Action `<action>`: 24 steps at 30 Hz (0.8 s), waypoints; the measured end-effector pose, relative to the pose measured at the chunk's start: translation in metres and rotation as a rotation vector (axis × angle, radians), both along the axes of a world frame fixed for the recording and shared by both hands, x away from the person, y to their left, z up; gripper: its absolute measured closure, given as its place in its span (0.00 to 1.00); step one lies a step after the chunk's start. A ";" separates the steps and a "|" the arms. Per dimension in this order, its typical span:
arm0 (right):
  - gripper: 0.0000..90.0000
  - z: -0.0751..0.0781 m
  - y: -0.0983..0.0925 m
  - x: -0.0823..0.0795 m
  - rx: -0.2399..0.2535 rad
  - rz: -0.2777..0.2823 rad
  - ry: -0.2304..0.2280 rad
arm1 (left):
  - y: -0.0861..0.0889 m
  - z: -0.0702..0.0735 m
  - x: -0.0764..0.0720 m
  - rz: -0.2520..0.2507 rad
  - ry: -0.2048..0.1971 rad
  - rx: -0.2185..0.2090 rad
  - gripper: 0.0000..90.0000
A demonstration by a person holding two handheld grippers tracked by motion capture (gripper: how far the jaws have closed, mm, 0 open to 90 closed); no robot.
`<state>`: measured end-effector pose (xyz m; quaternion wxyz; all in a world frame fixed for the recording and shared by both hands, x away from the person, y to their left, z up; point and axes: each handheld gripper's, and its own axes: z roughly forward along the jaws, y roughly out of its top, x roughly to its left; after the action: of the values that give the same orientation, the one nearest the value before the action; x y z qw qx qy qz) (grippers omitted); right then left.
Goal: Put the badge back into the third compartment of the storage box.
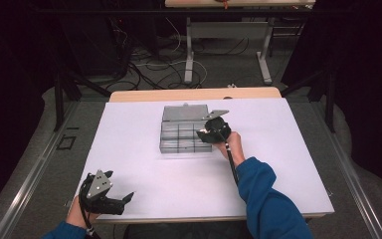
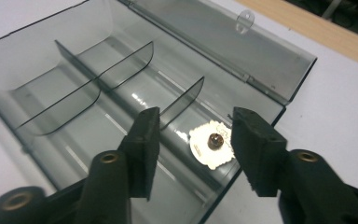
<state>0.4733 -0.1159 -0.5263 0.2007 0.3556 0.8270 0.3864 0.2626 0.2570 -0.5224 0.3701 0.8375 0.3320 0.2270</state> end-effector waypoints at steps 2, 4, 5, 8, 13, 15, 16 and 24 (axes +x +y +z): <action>0.46 0.003 -0.006 -0.002 0.008 0.018 0.034 | 0.000 0.000 0.000 0.001 0.000 0.002 0.02; 0.40 0.007 -0.011 -0.008 0.042 0.011 0.055 | 0.000 0.000 0.000 0.003 -0.001 -0.001 0.02; 0.35 0.008 -0.015 -0.010 0.051 0.025 0.063 | 0.000 0.000 0.000 0.001 0.000 0.001 0.02; 0.24 0.014 -0.023 -0.016 0.073 0.051 0.083 | 0.000 0.001 0.000 0.001 -0.001 0.004 0.02; 0.13 0.022 -0.031 -0.028 0.117 0.078 0.115 | -0.002 0.000 0.000 0.003 -0.001 0.005 0.02; 0.07 0.024 -0.034 -0.033 0.128 0.092 0.138 | -0.002 0.000 0.000 0.004 -0.003 0.005 0.01; 0.06 0.025 -0.034 -0.035 0.133 0.098 0.137 | -0.001 0.001 0.000 0.005 -0.002 0.006 0.02; 0.00 0.035 -0.037 -0.053 0.134 0.145 0.130 | 0.000 0.000 0.000 0.015 0.003 0.000 0.01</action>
<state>0.4201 -0.1529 -0.4911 0.0942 0.3318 0.8341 0.4305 0.2624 0.2570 -0.5224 0.3679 0.8353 0.3387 0.2286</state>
